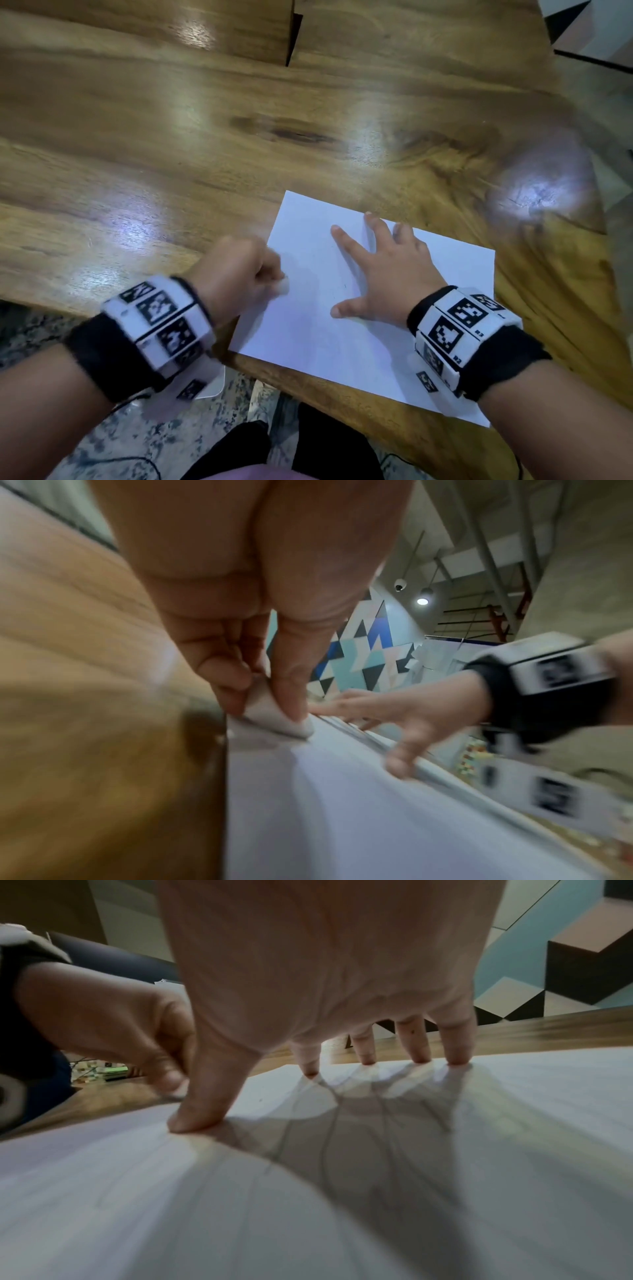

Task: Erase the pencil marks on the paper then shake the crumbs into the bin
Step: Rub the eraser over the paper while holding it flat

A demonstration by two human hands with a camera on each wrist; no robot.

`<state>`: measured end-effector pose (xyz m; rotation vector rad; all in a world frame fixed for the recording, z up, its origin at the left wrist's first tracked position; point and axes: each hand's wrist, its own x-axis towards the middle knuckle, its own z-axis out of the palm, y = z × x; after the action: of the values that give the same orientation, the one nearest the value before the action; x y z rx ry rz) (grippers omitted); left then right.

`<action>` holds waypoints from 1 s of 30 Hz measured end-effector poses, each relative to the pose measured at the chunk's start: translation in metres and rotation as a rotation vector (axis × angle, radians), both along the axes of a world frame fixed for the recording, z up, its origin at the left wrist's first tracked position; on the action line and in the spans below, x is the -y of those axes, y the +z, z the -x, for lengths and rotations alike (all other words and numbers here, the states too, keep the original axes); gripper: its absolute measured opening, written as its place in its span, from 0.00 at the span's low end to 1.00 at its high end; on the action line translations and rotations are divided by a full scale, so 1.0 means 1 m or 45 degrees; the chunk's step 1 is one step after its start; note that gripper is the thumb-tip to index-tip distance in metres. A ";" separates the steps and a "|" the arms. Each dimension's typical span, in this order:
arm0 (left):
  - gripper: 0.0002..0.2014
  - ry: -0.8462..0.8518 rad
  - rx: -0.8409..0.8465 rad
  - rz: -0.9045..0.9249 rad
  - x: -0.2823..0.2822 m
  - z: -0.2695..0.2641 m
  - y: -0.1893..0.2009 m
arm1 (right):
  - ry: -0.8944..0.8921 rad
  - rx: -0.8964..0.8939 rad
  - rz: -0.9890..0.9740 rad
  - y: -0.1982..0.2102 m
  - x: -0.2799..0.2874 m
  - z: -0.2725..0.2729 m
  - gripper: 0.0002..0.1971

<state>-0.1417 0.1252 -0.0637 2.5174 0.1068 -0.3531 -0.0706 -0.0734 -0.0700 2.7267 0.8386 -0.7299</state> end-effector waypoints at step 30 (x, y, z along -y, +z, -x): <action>0.07 -0.010 -0.105 -0.009 -0.013 -0.001 0.005 | -0.058 -0.066 -0.032 0.004 -0.001 0.001 0.56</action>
<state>-0.1409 0.1387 -0.0586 2.5111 0.1303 -0.4607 -0.0718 -0.0723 -0.0658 2.7684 0.8035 -0.8079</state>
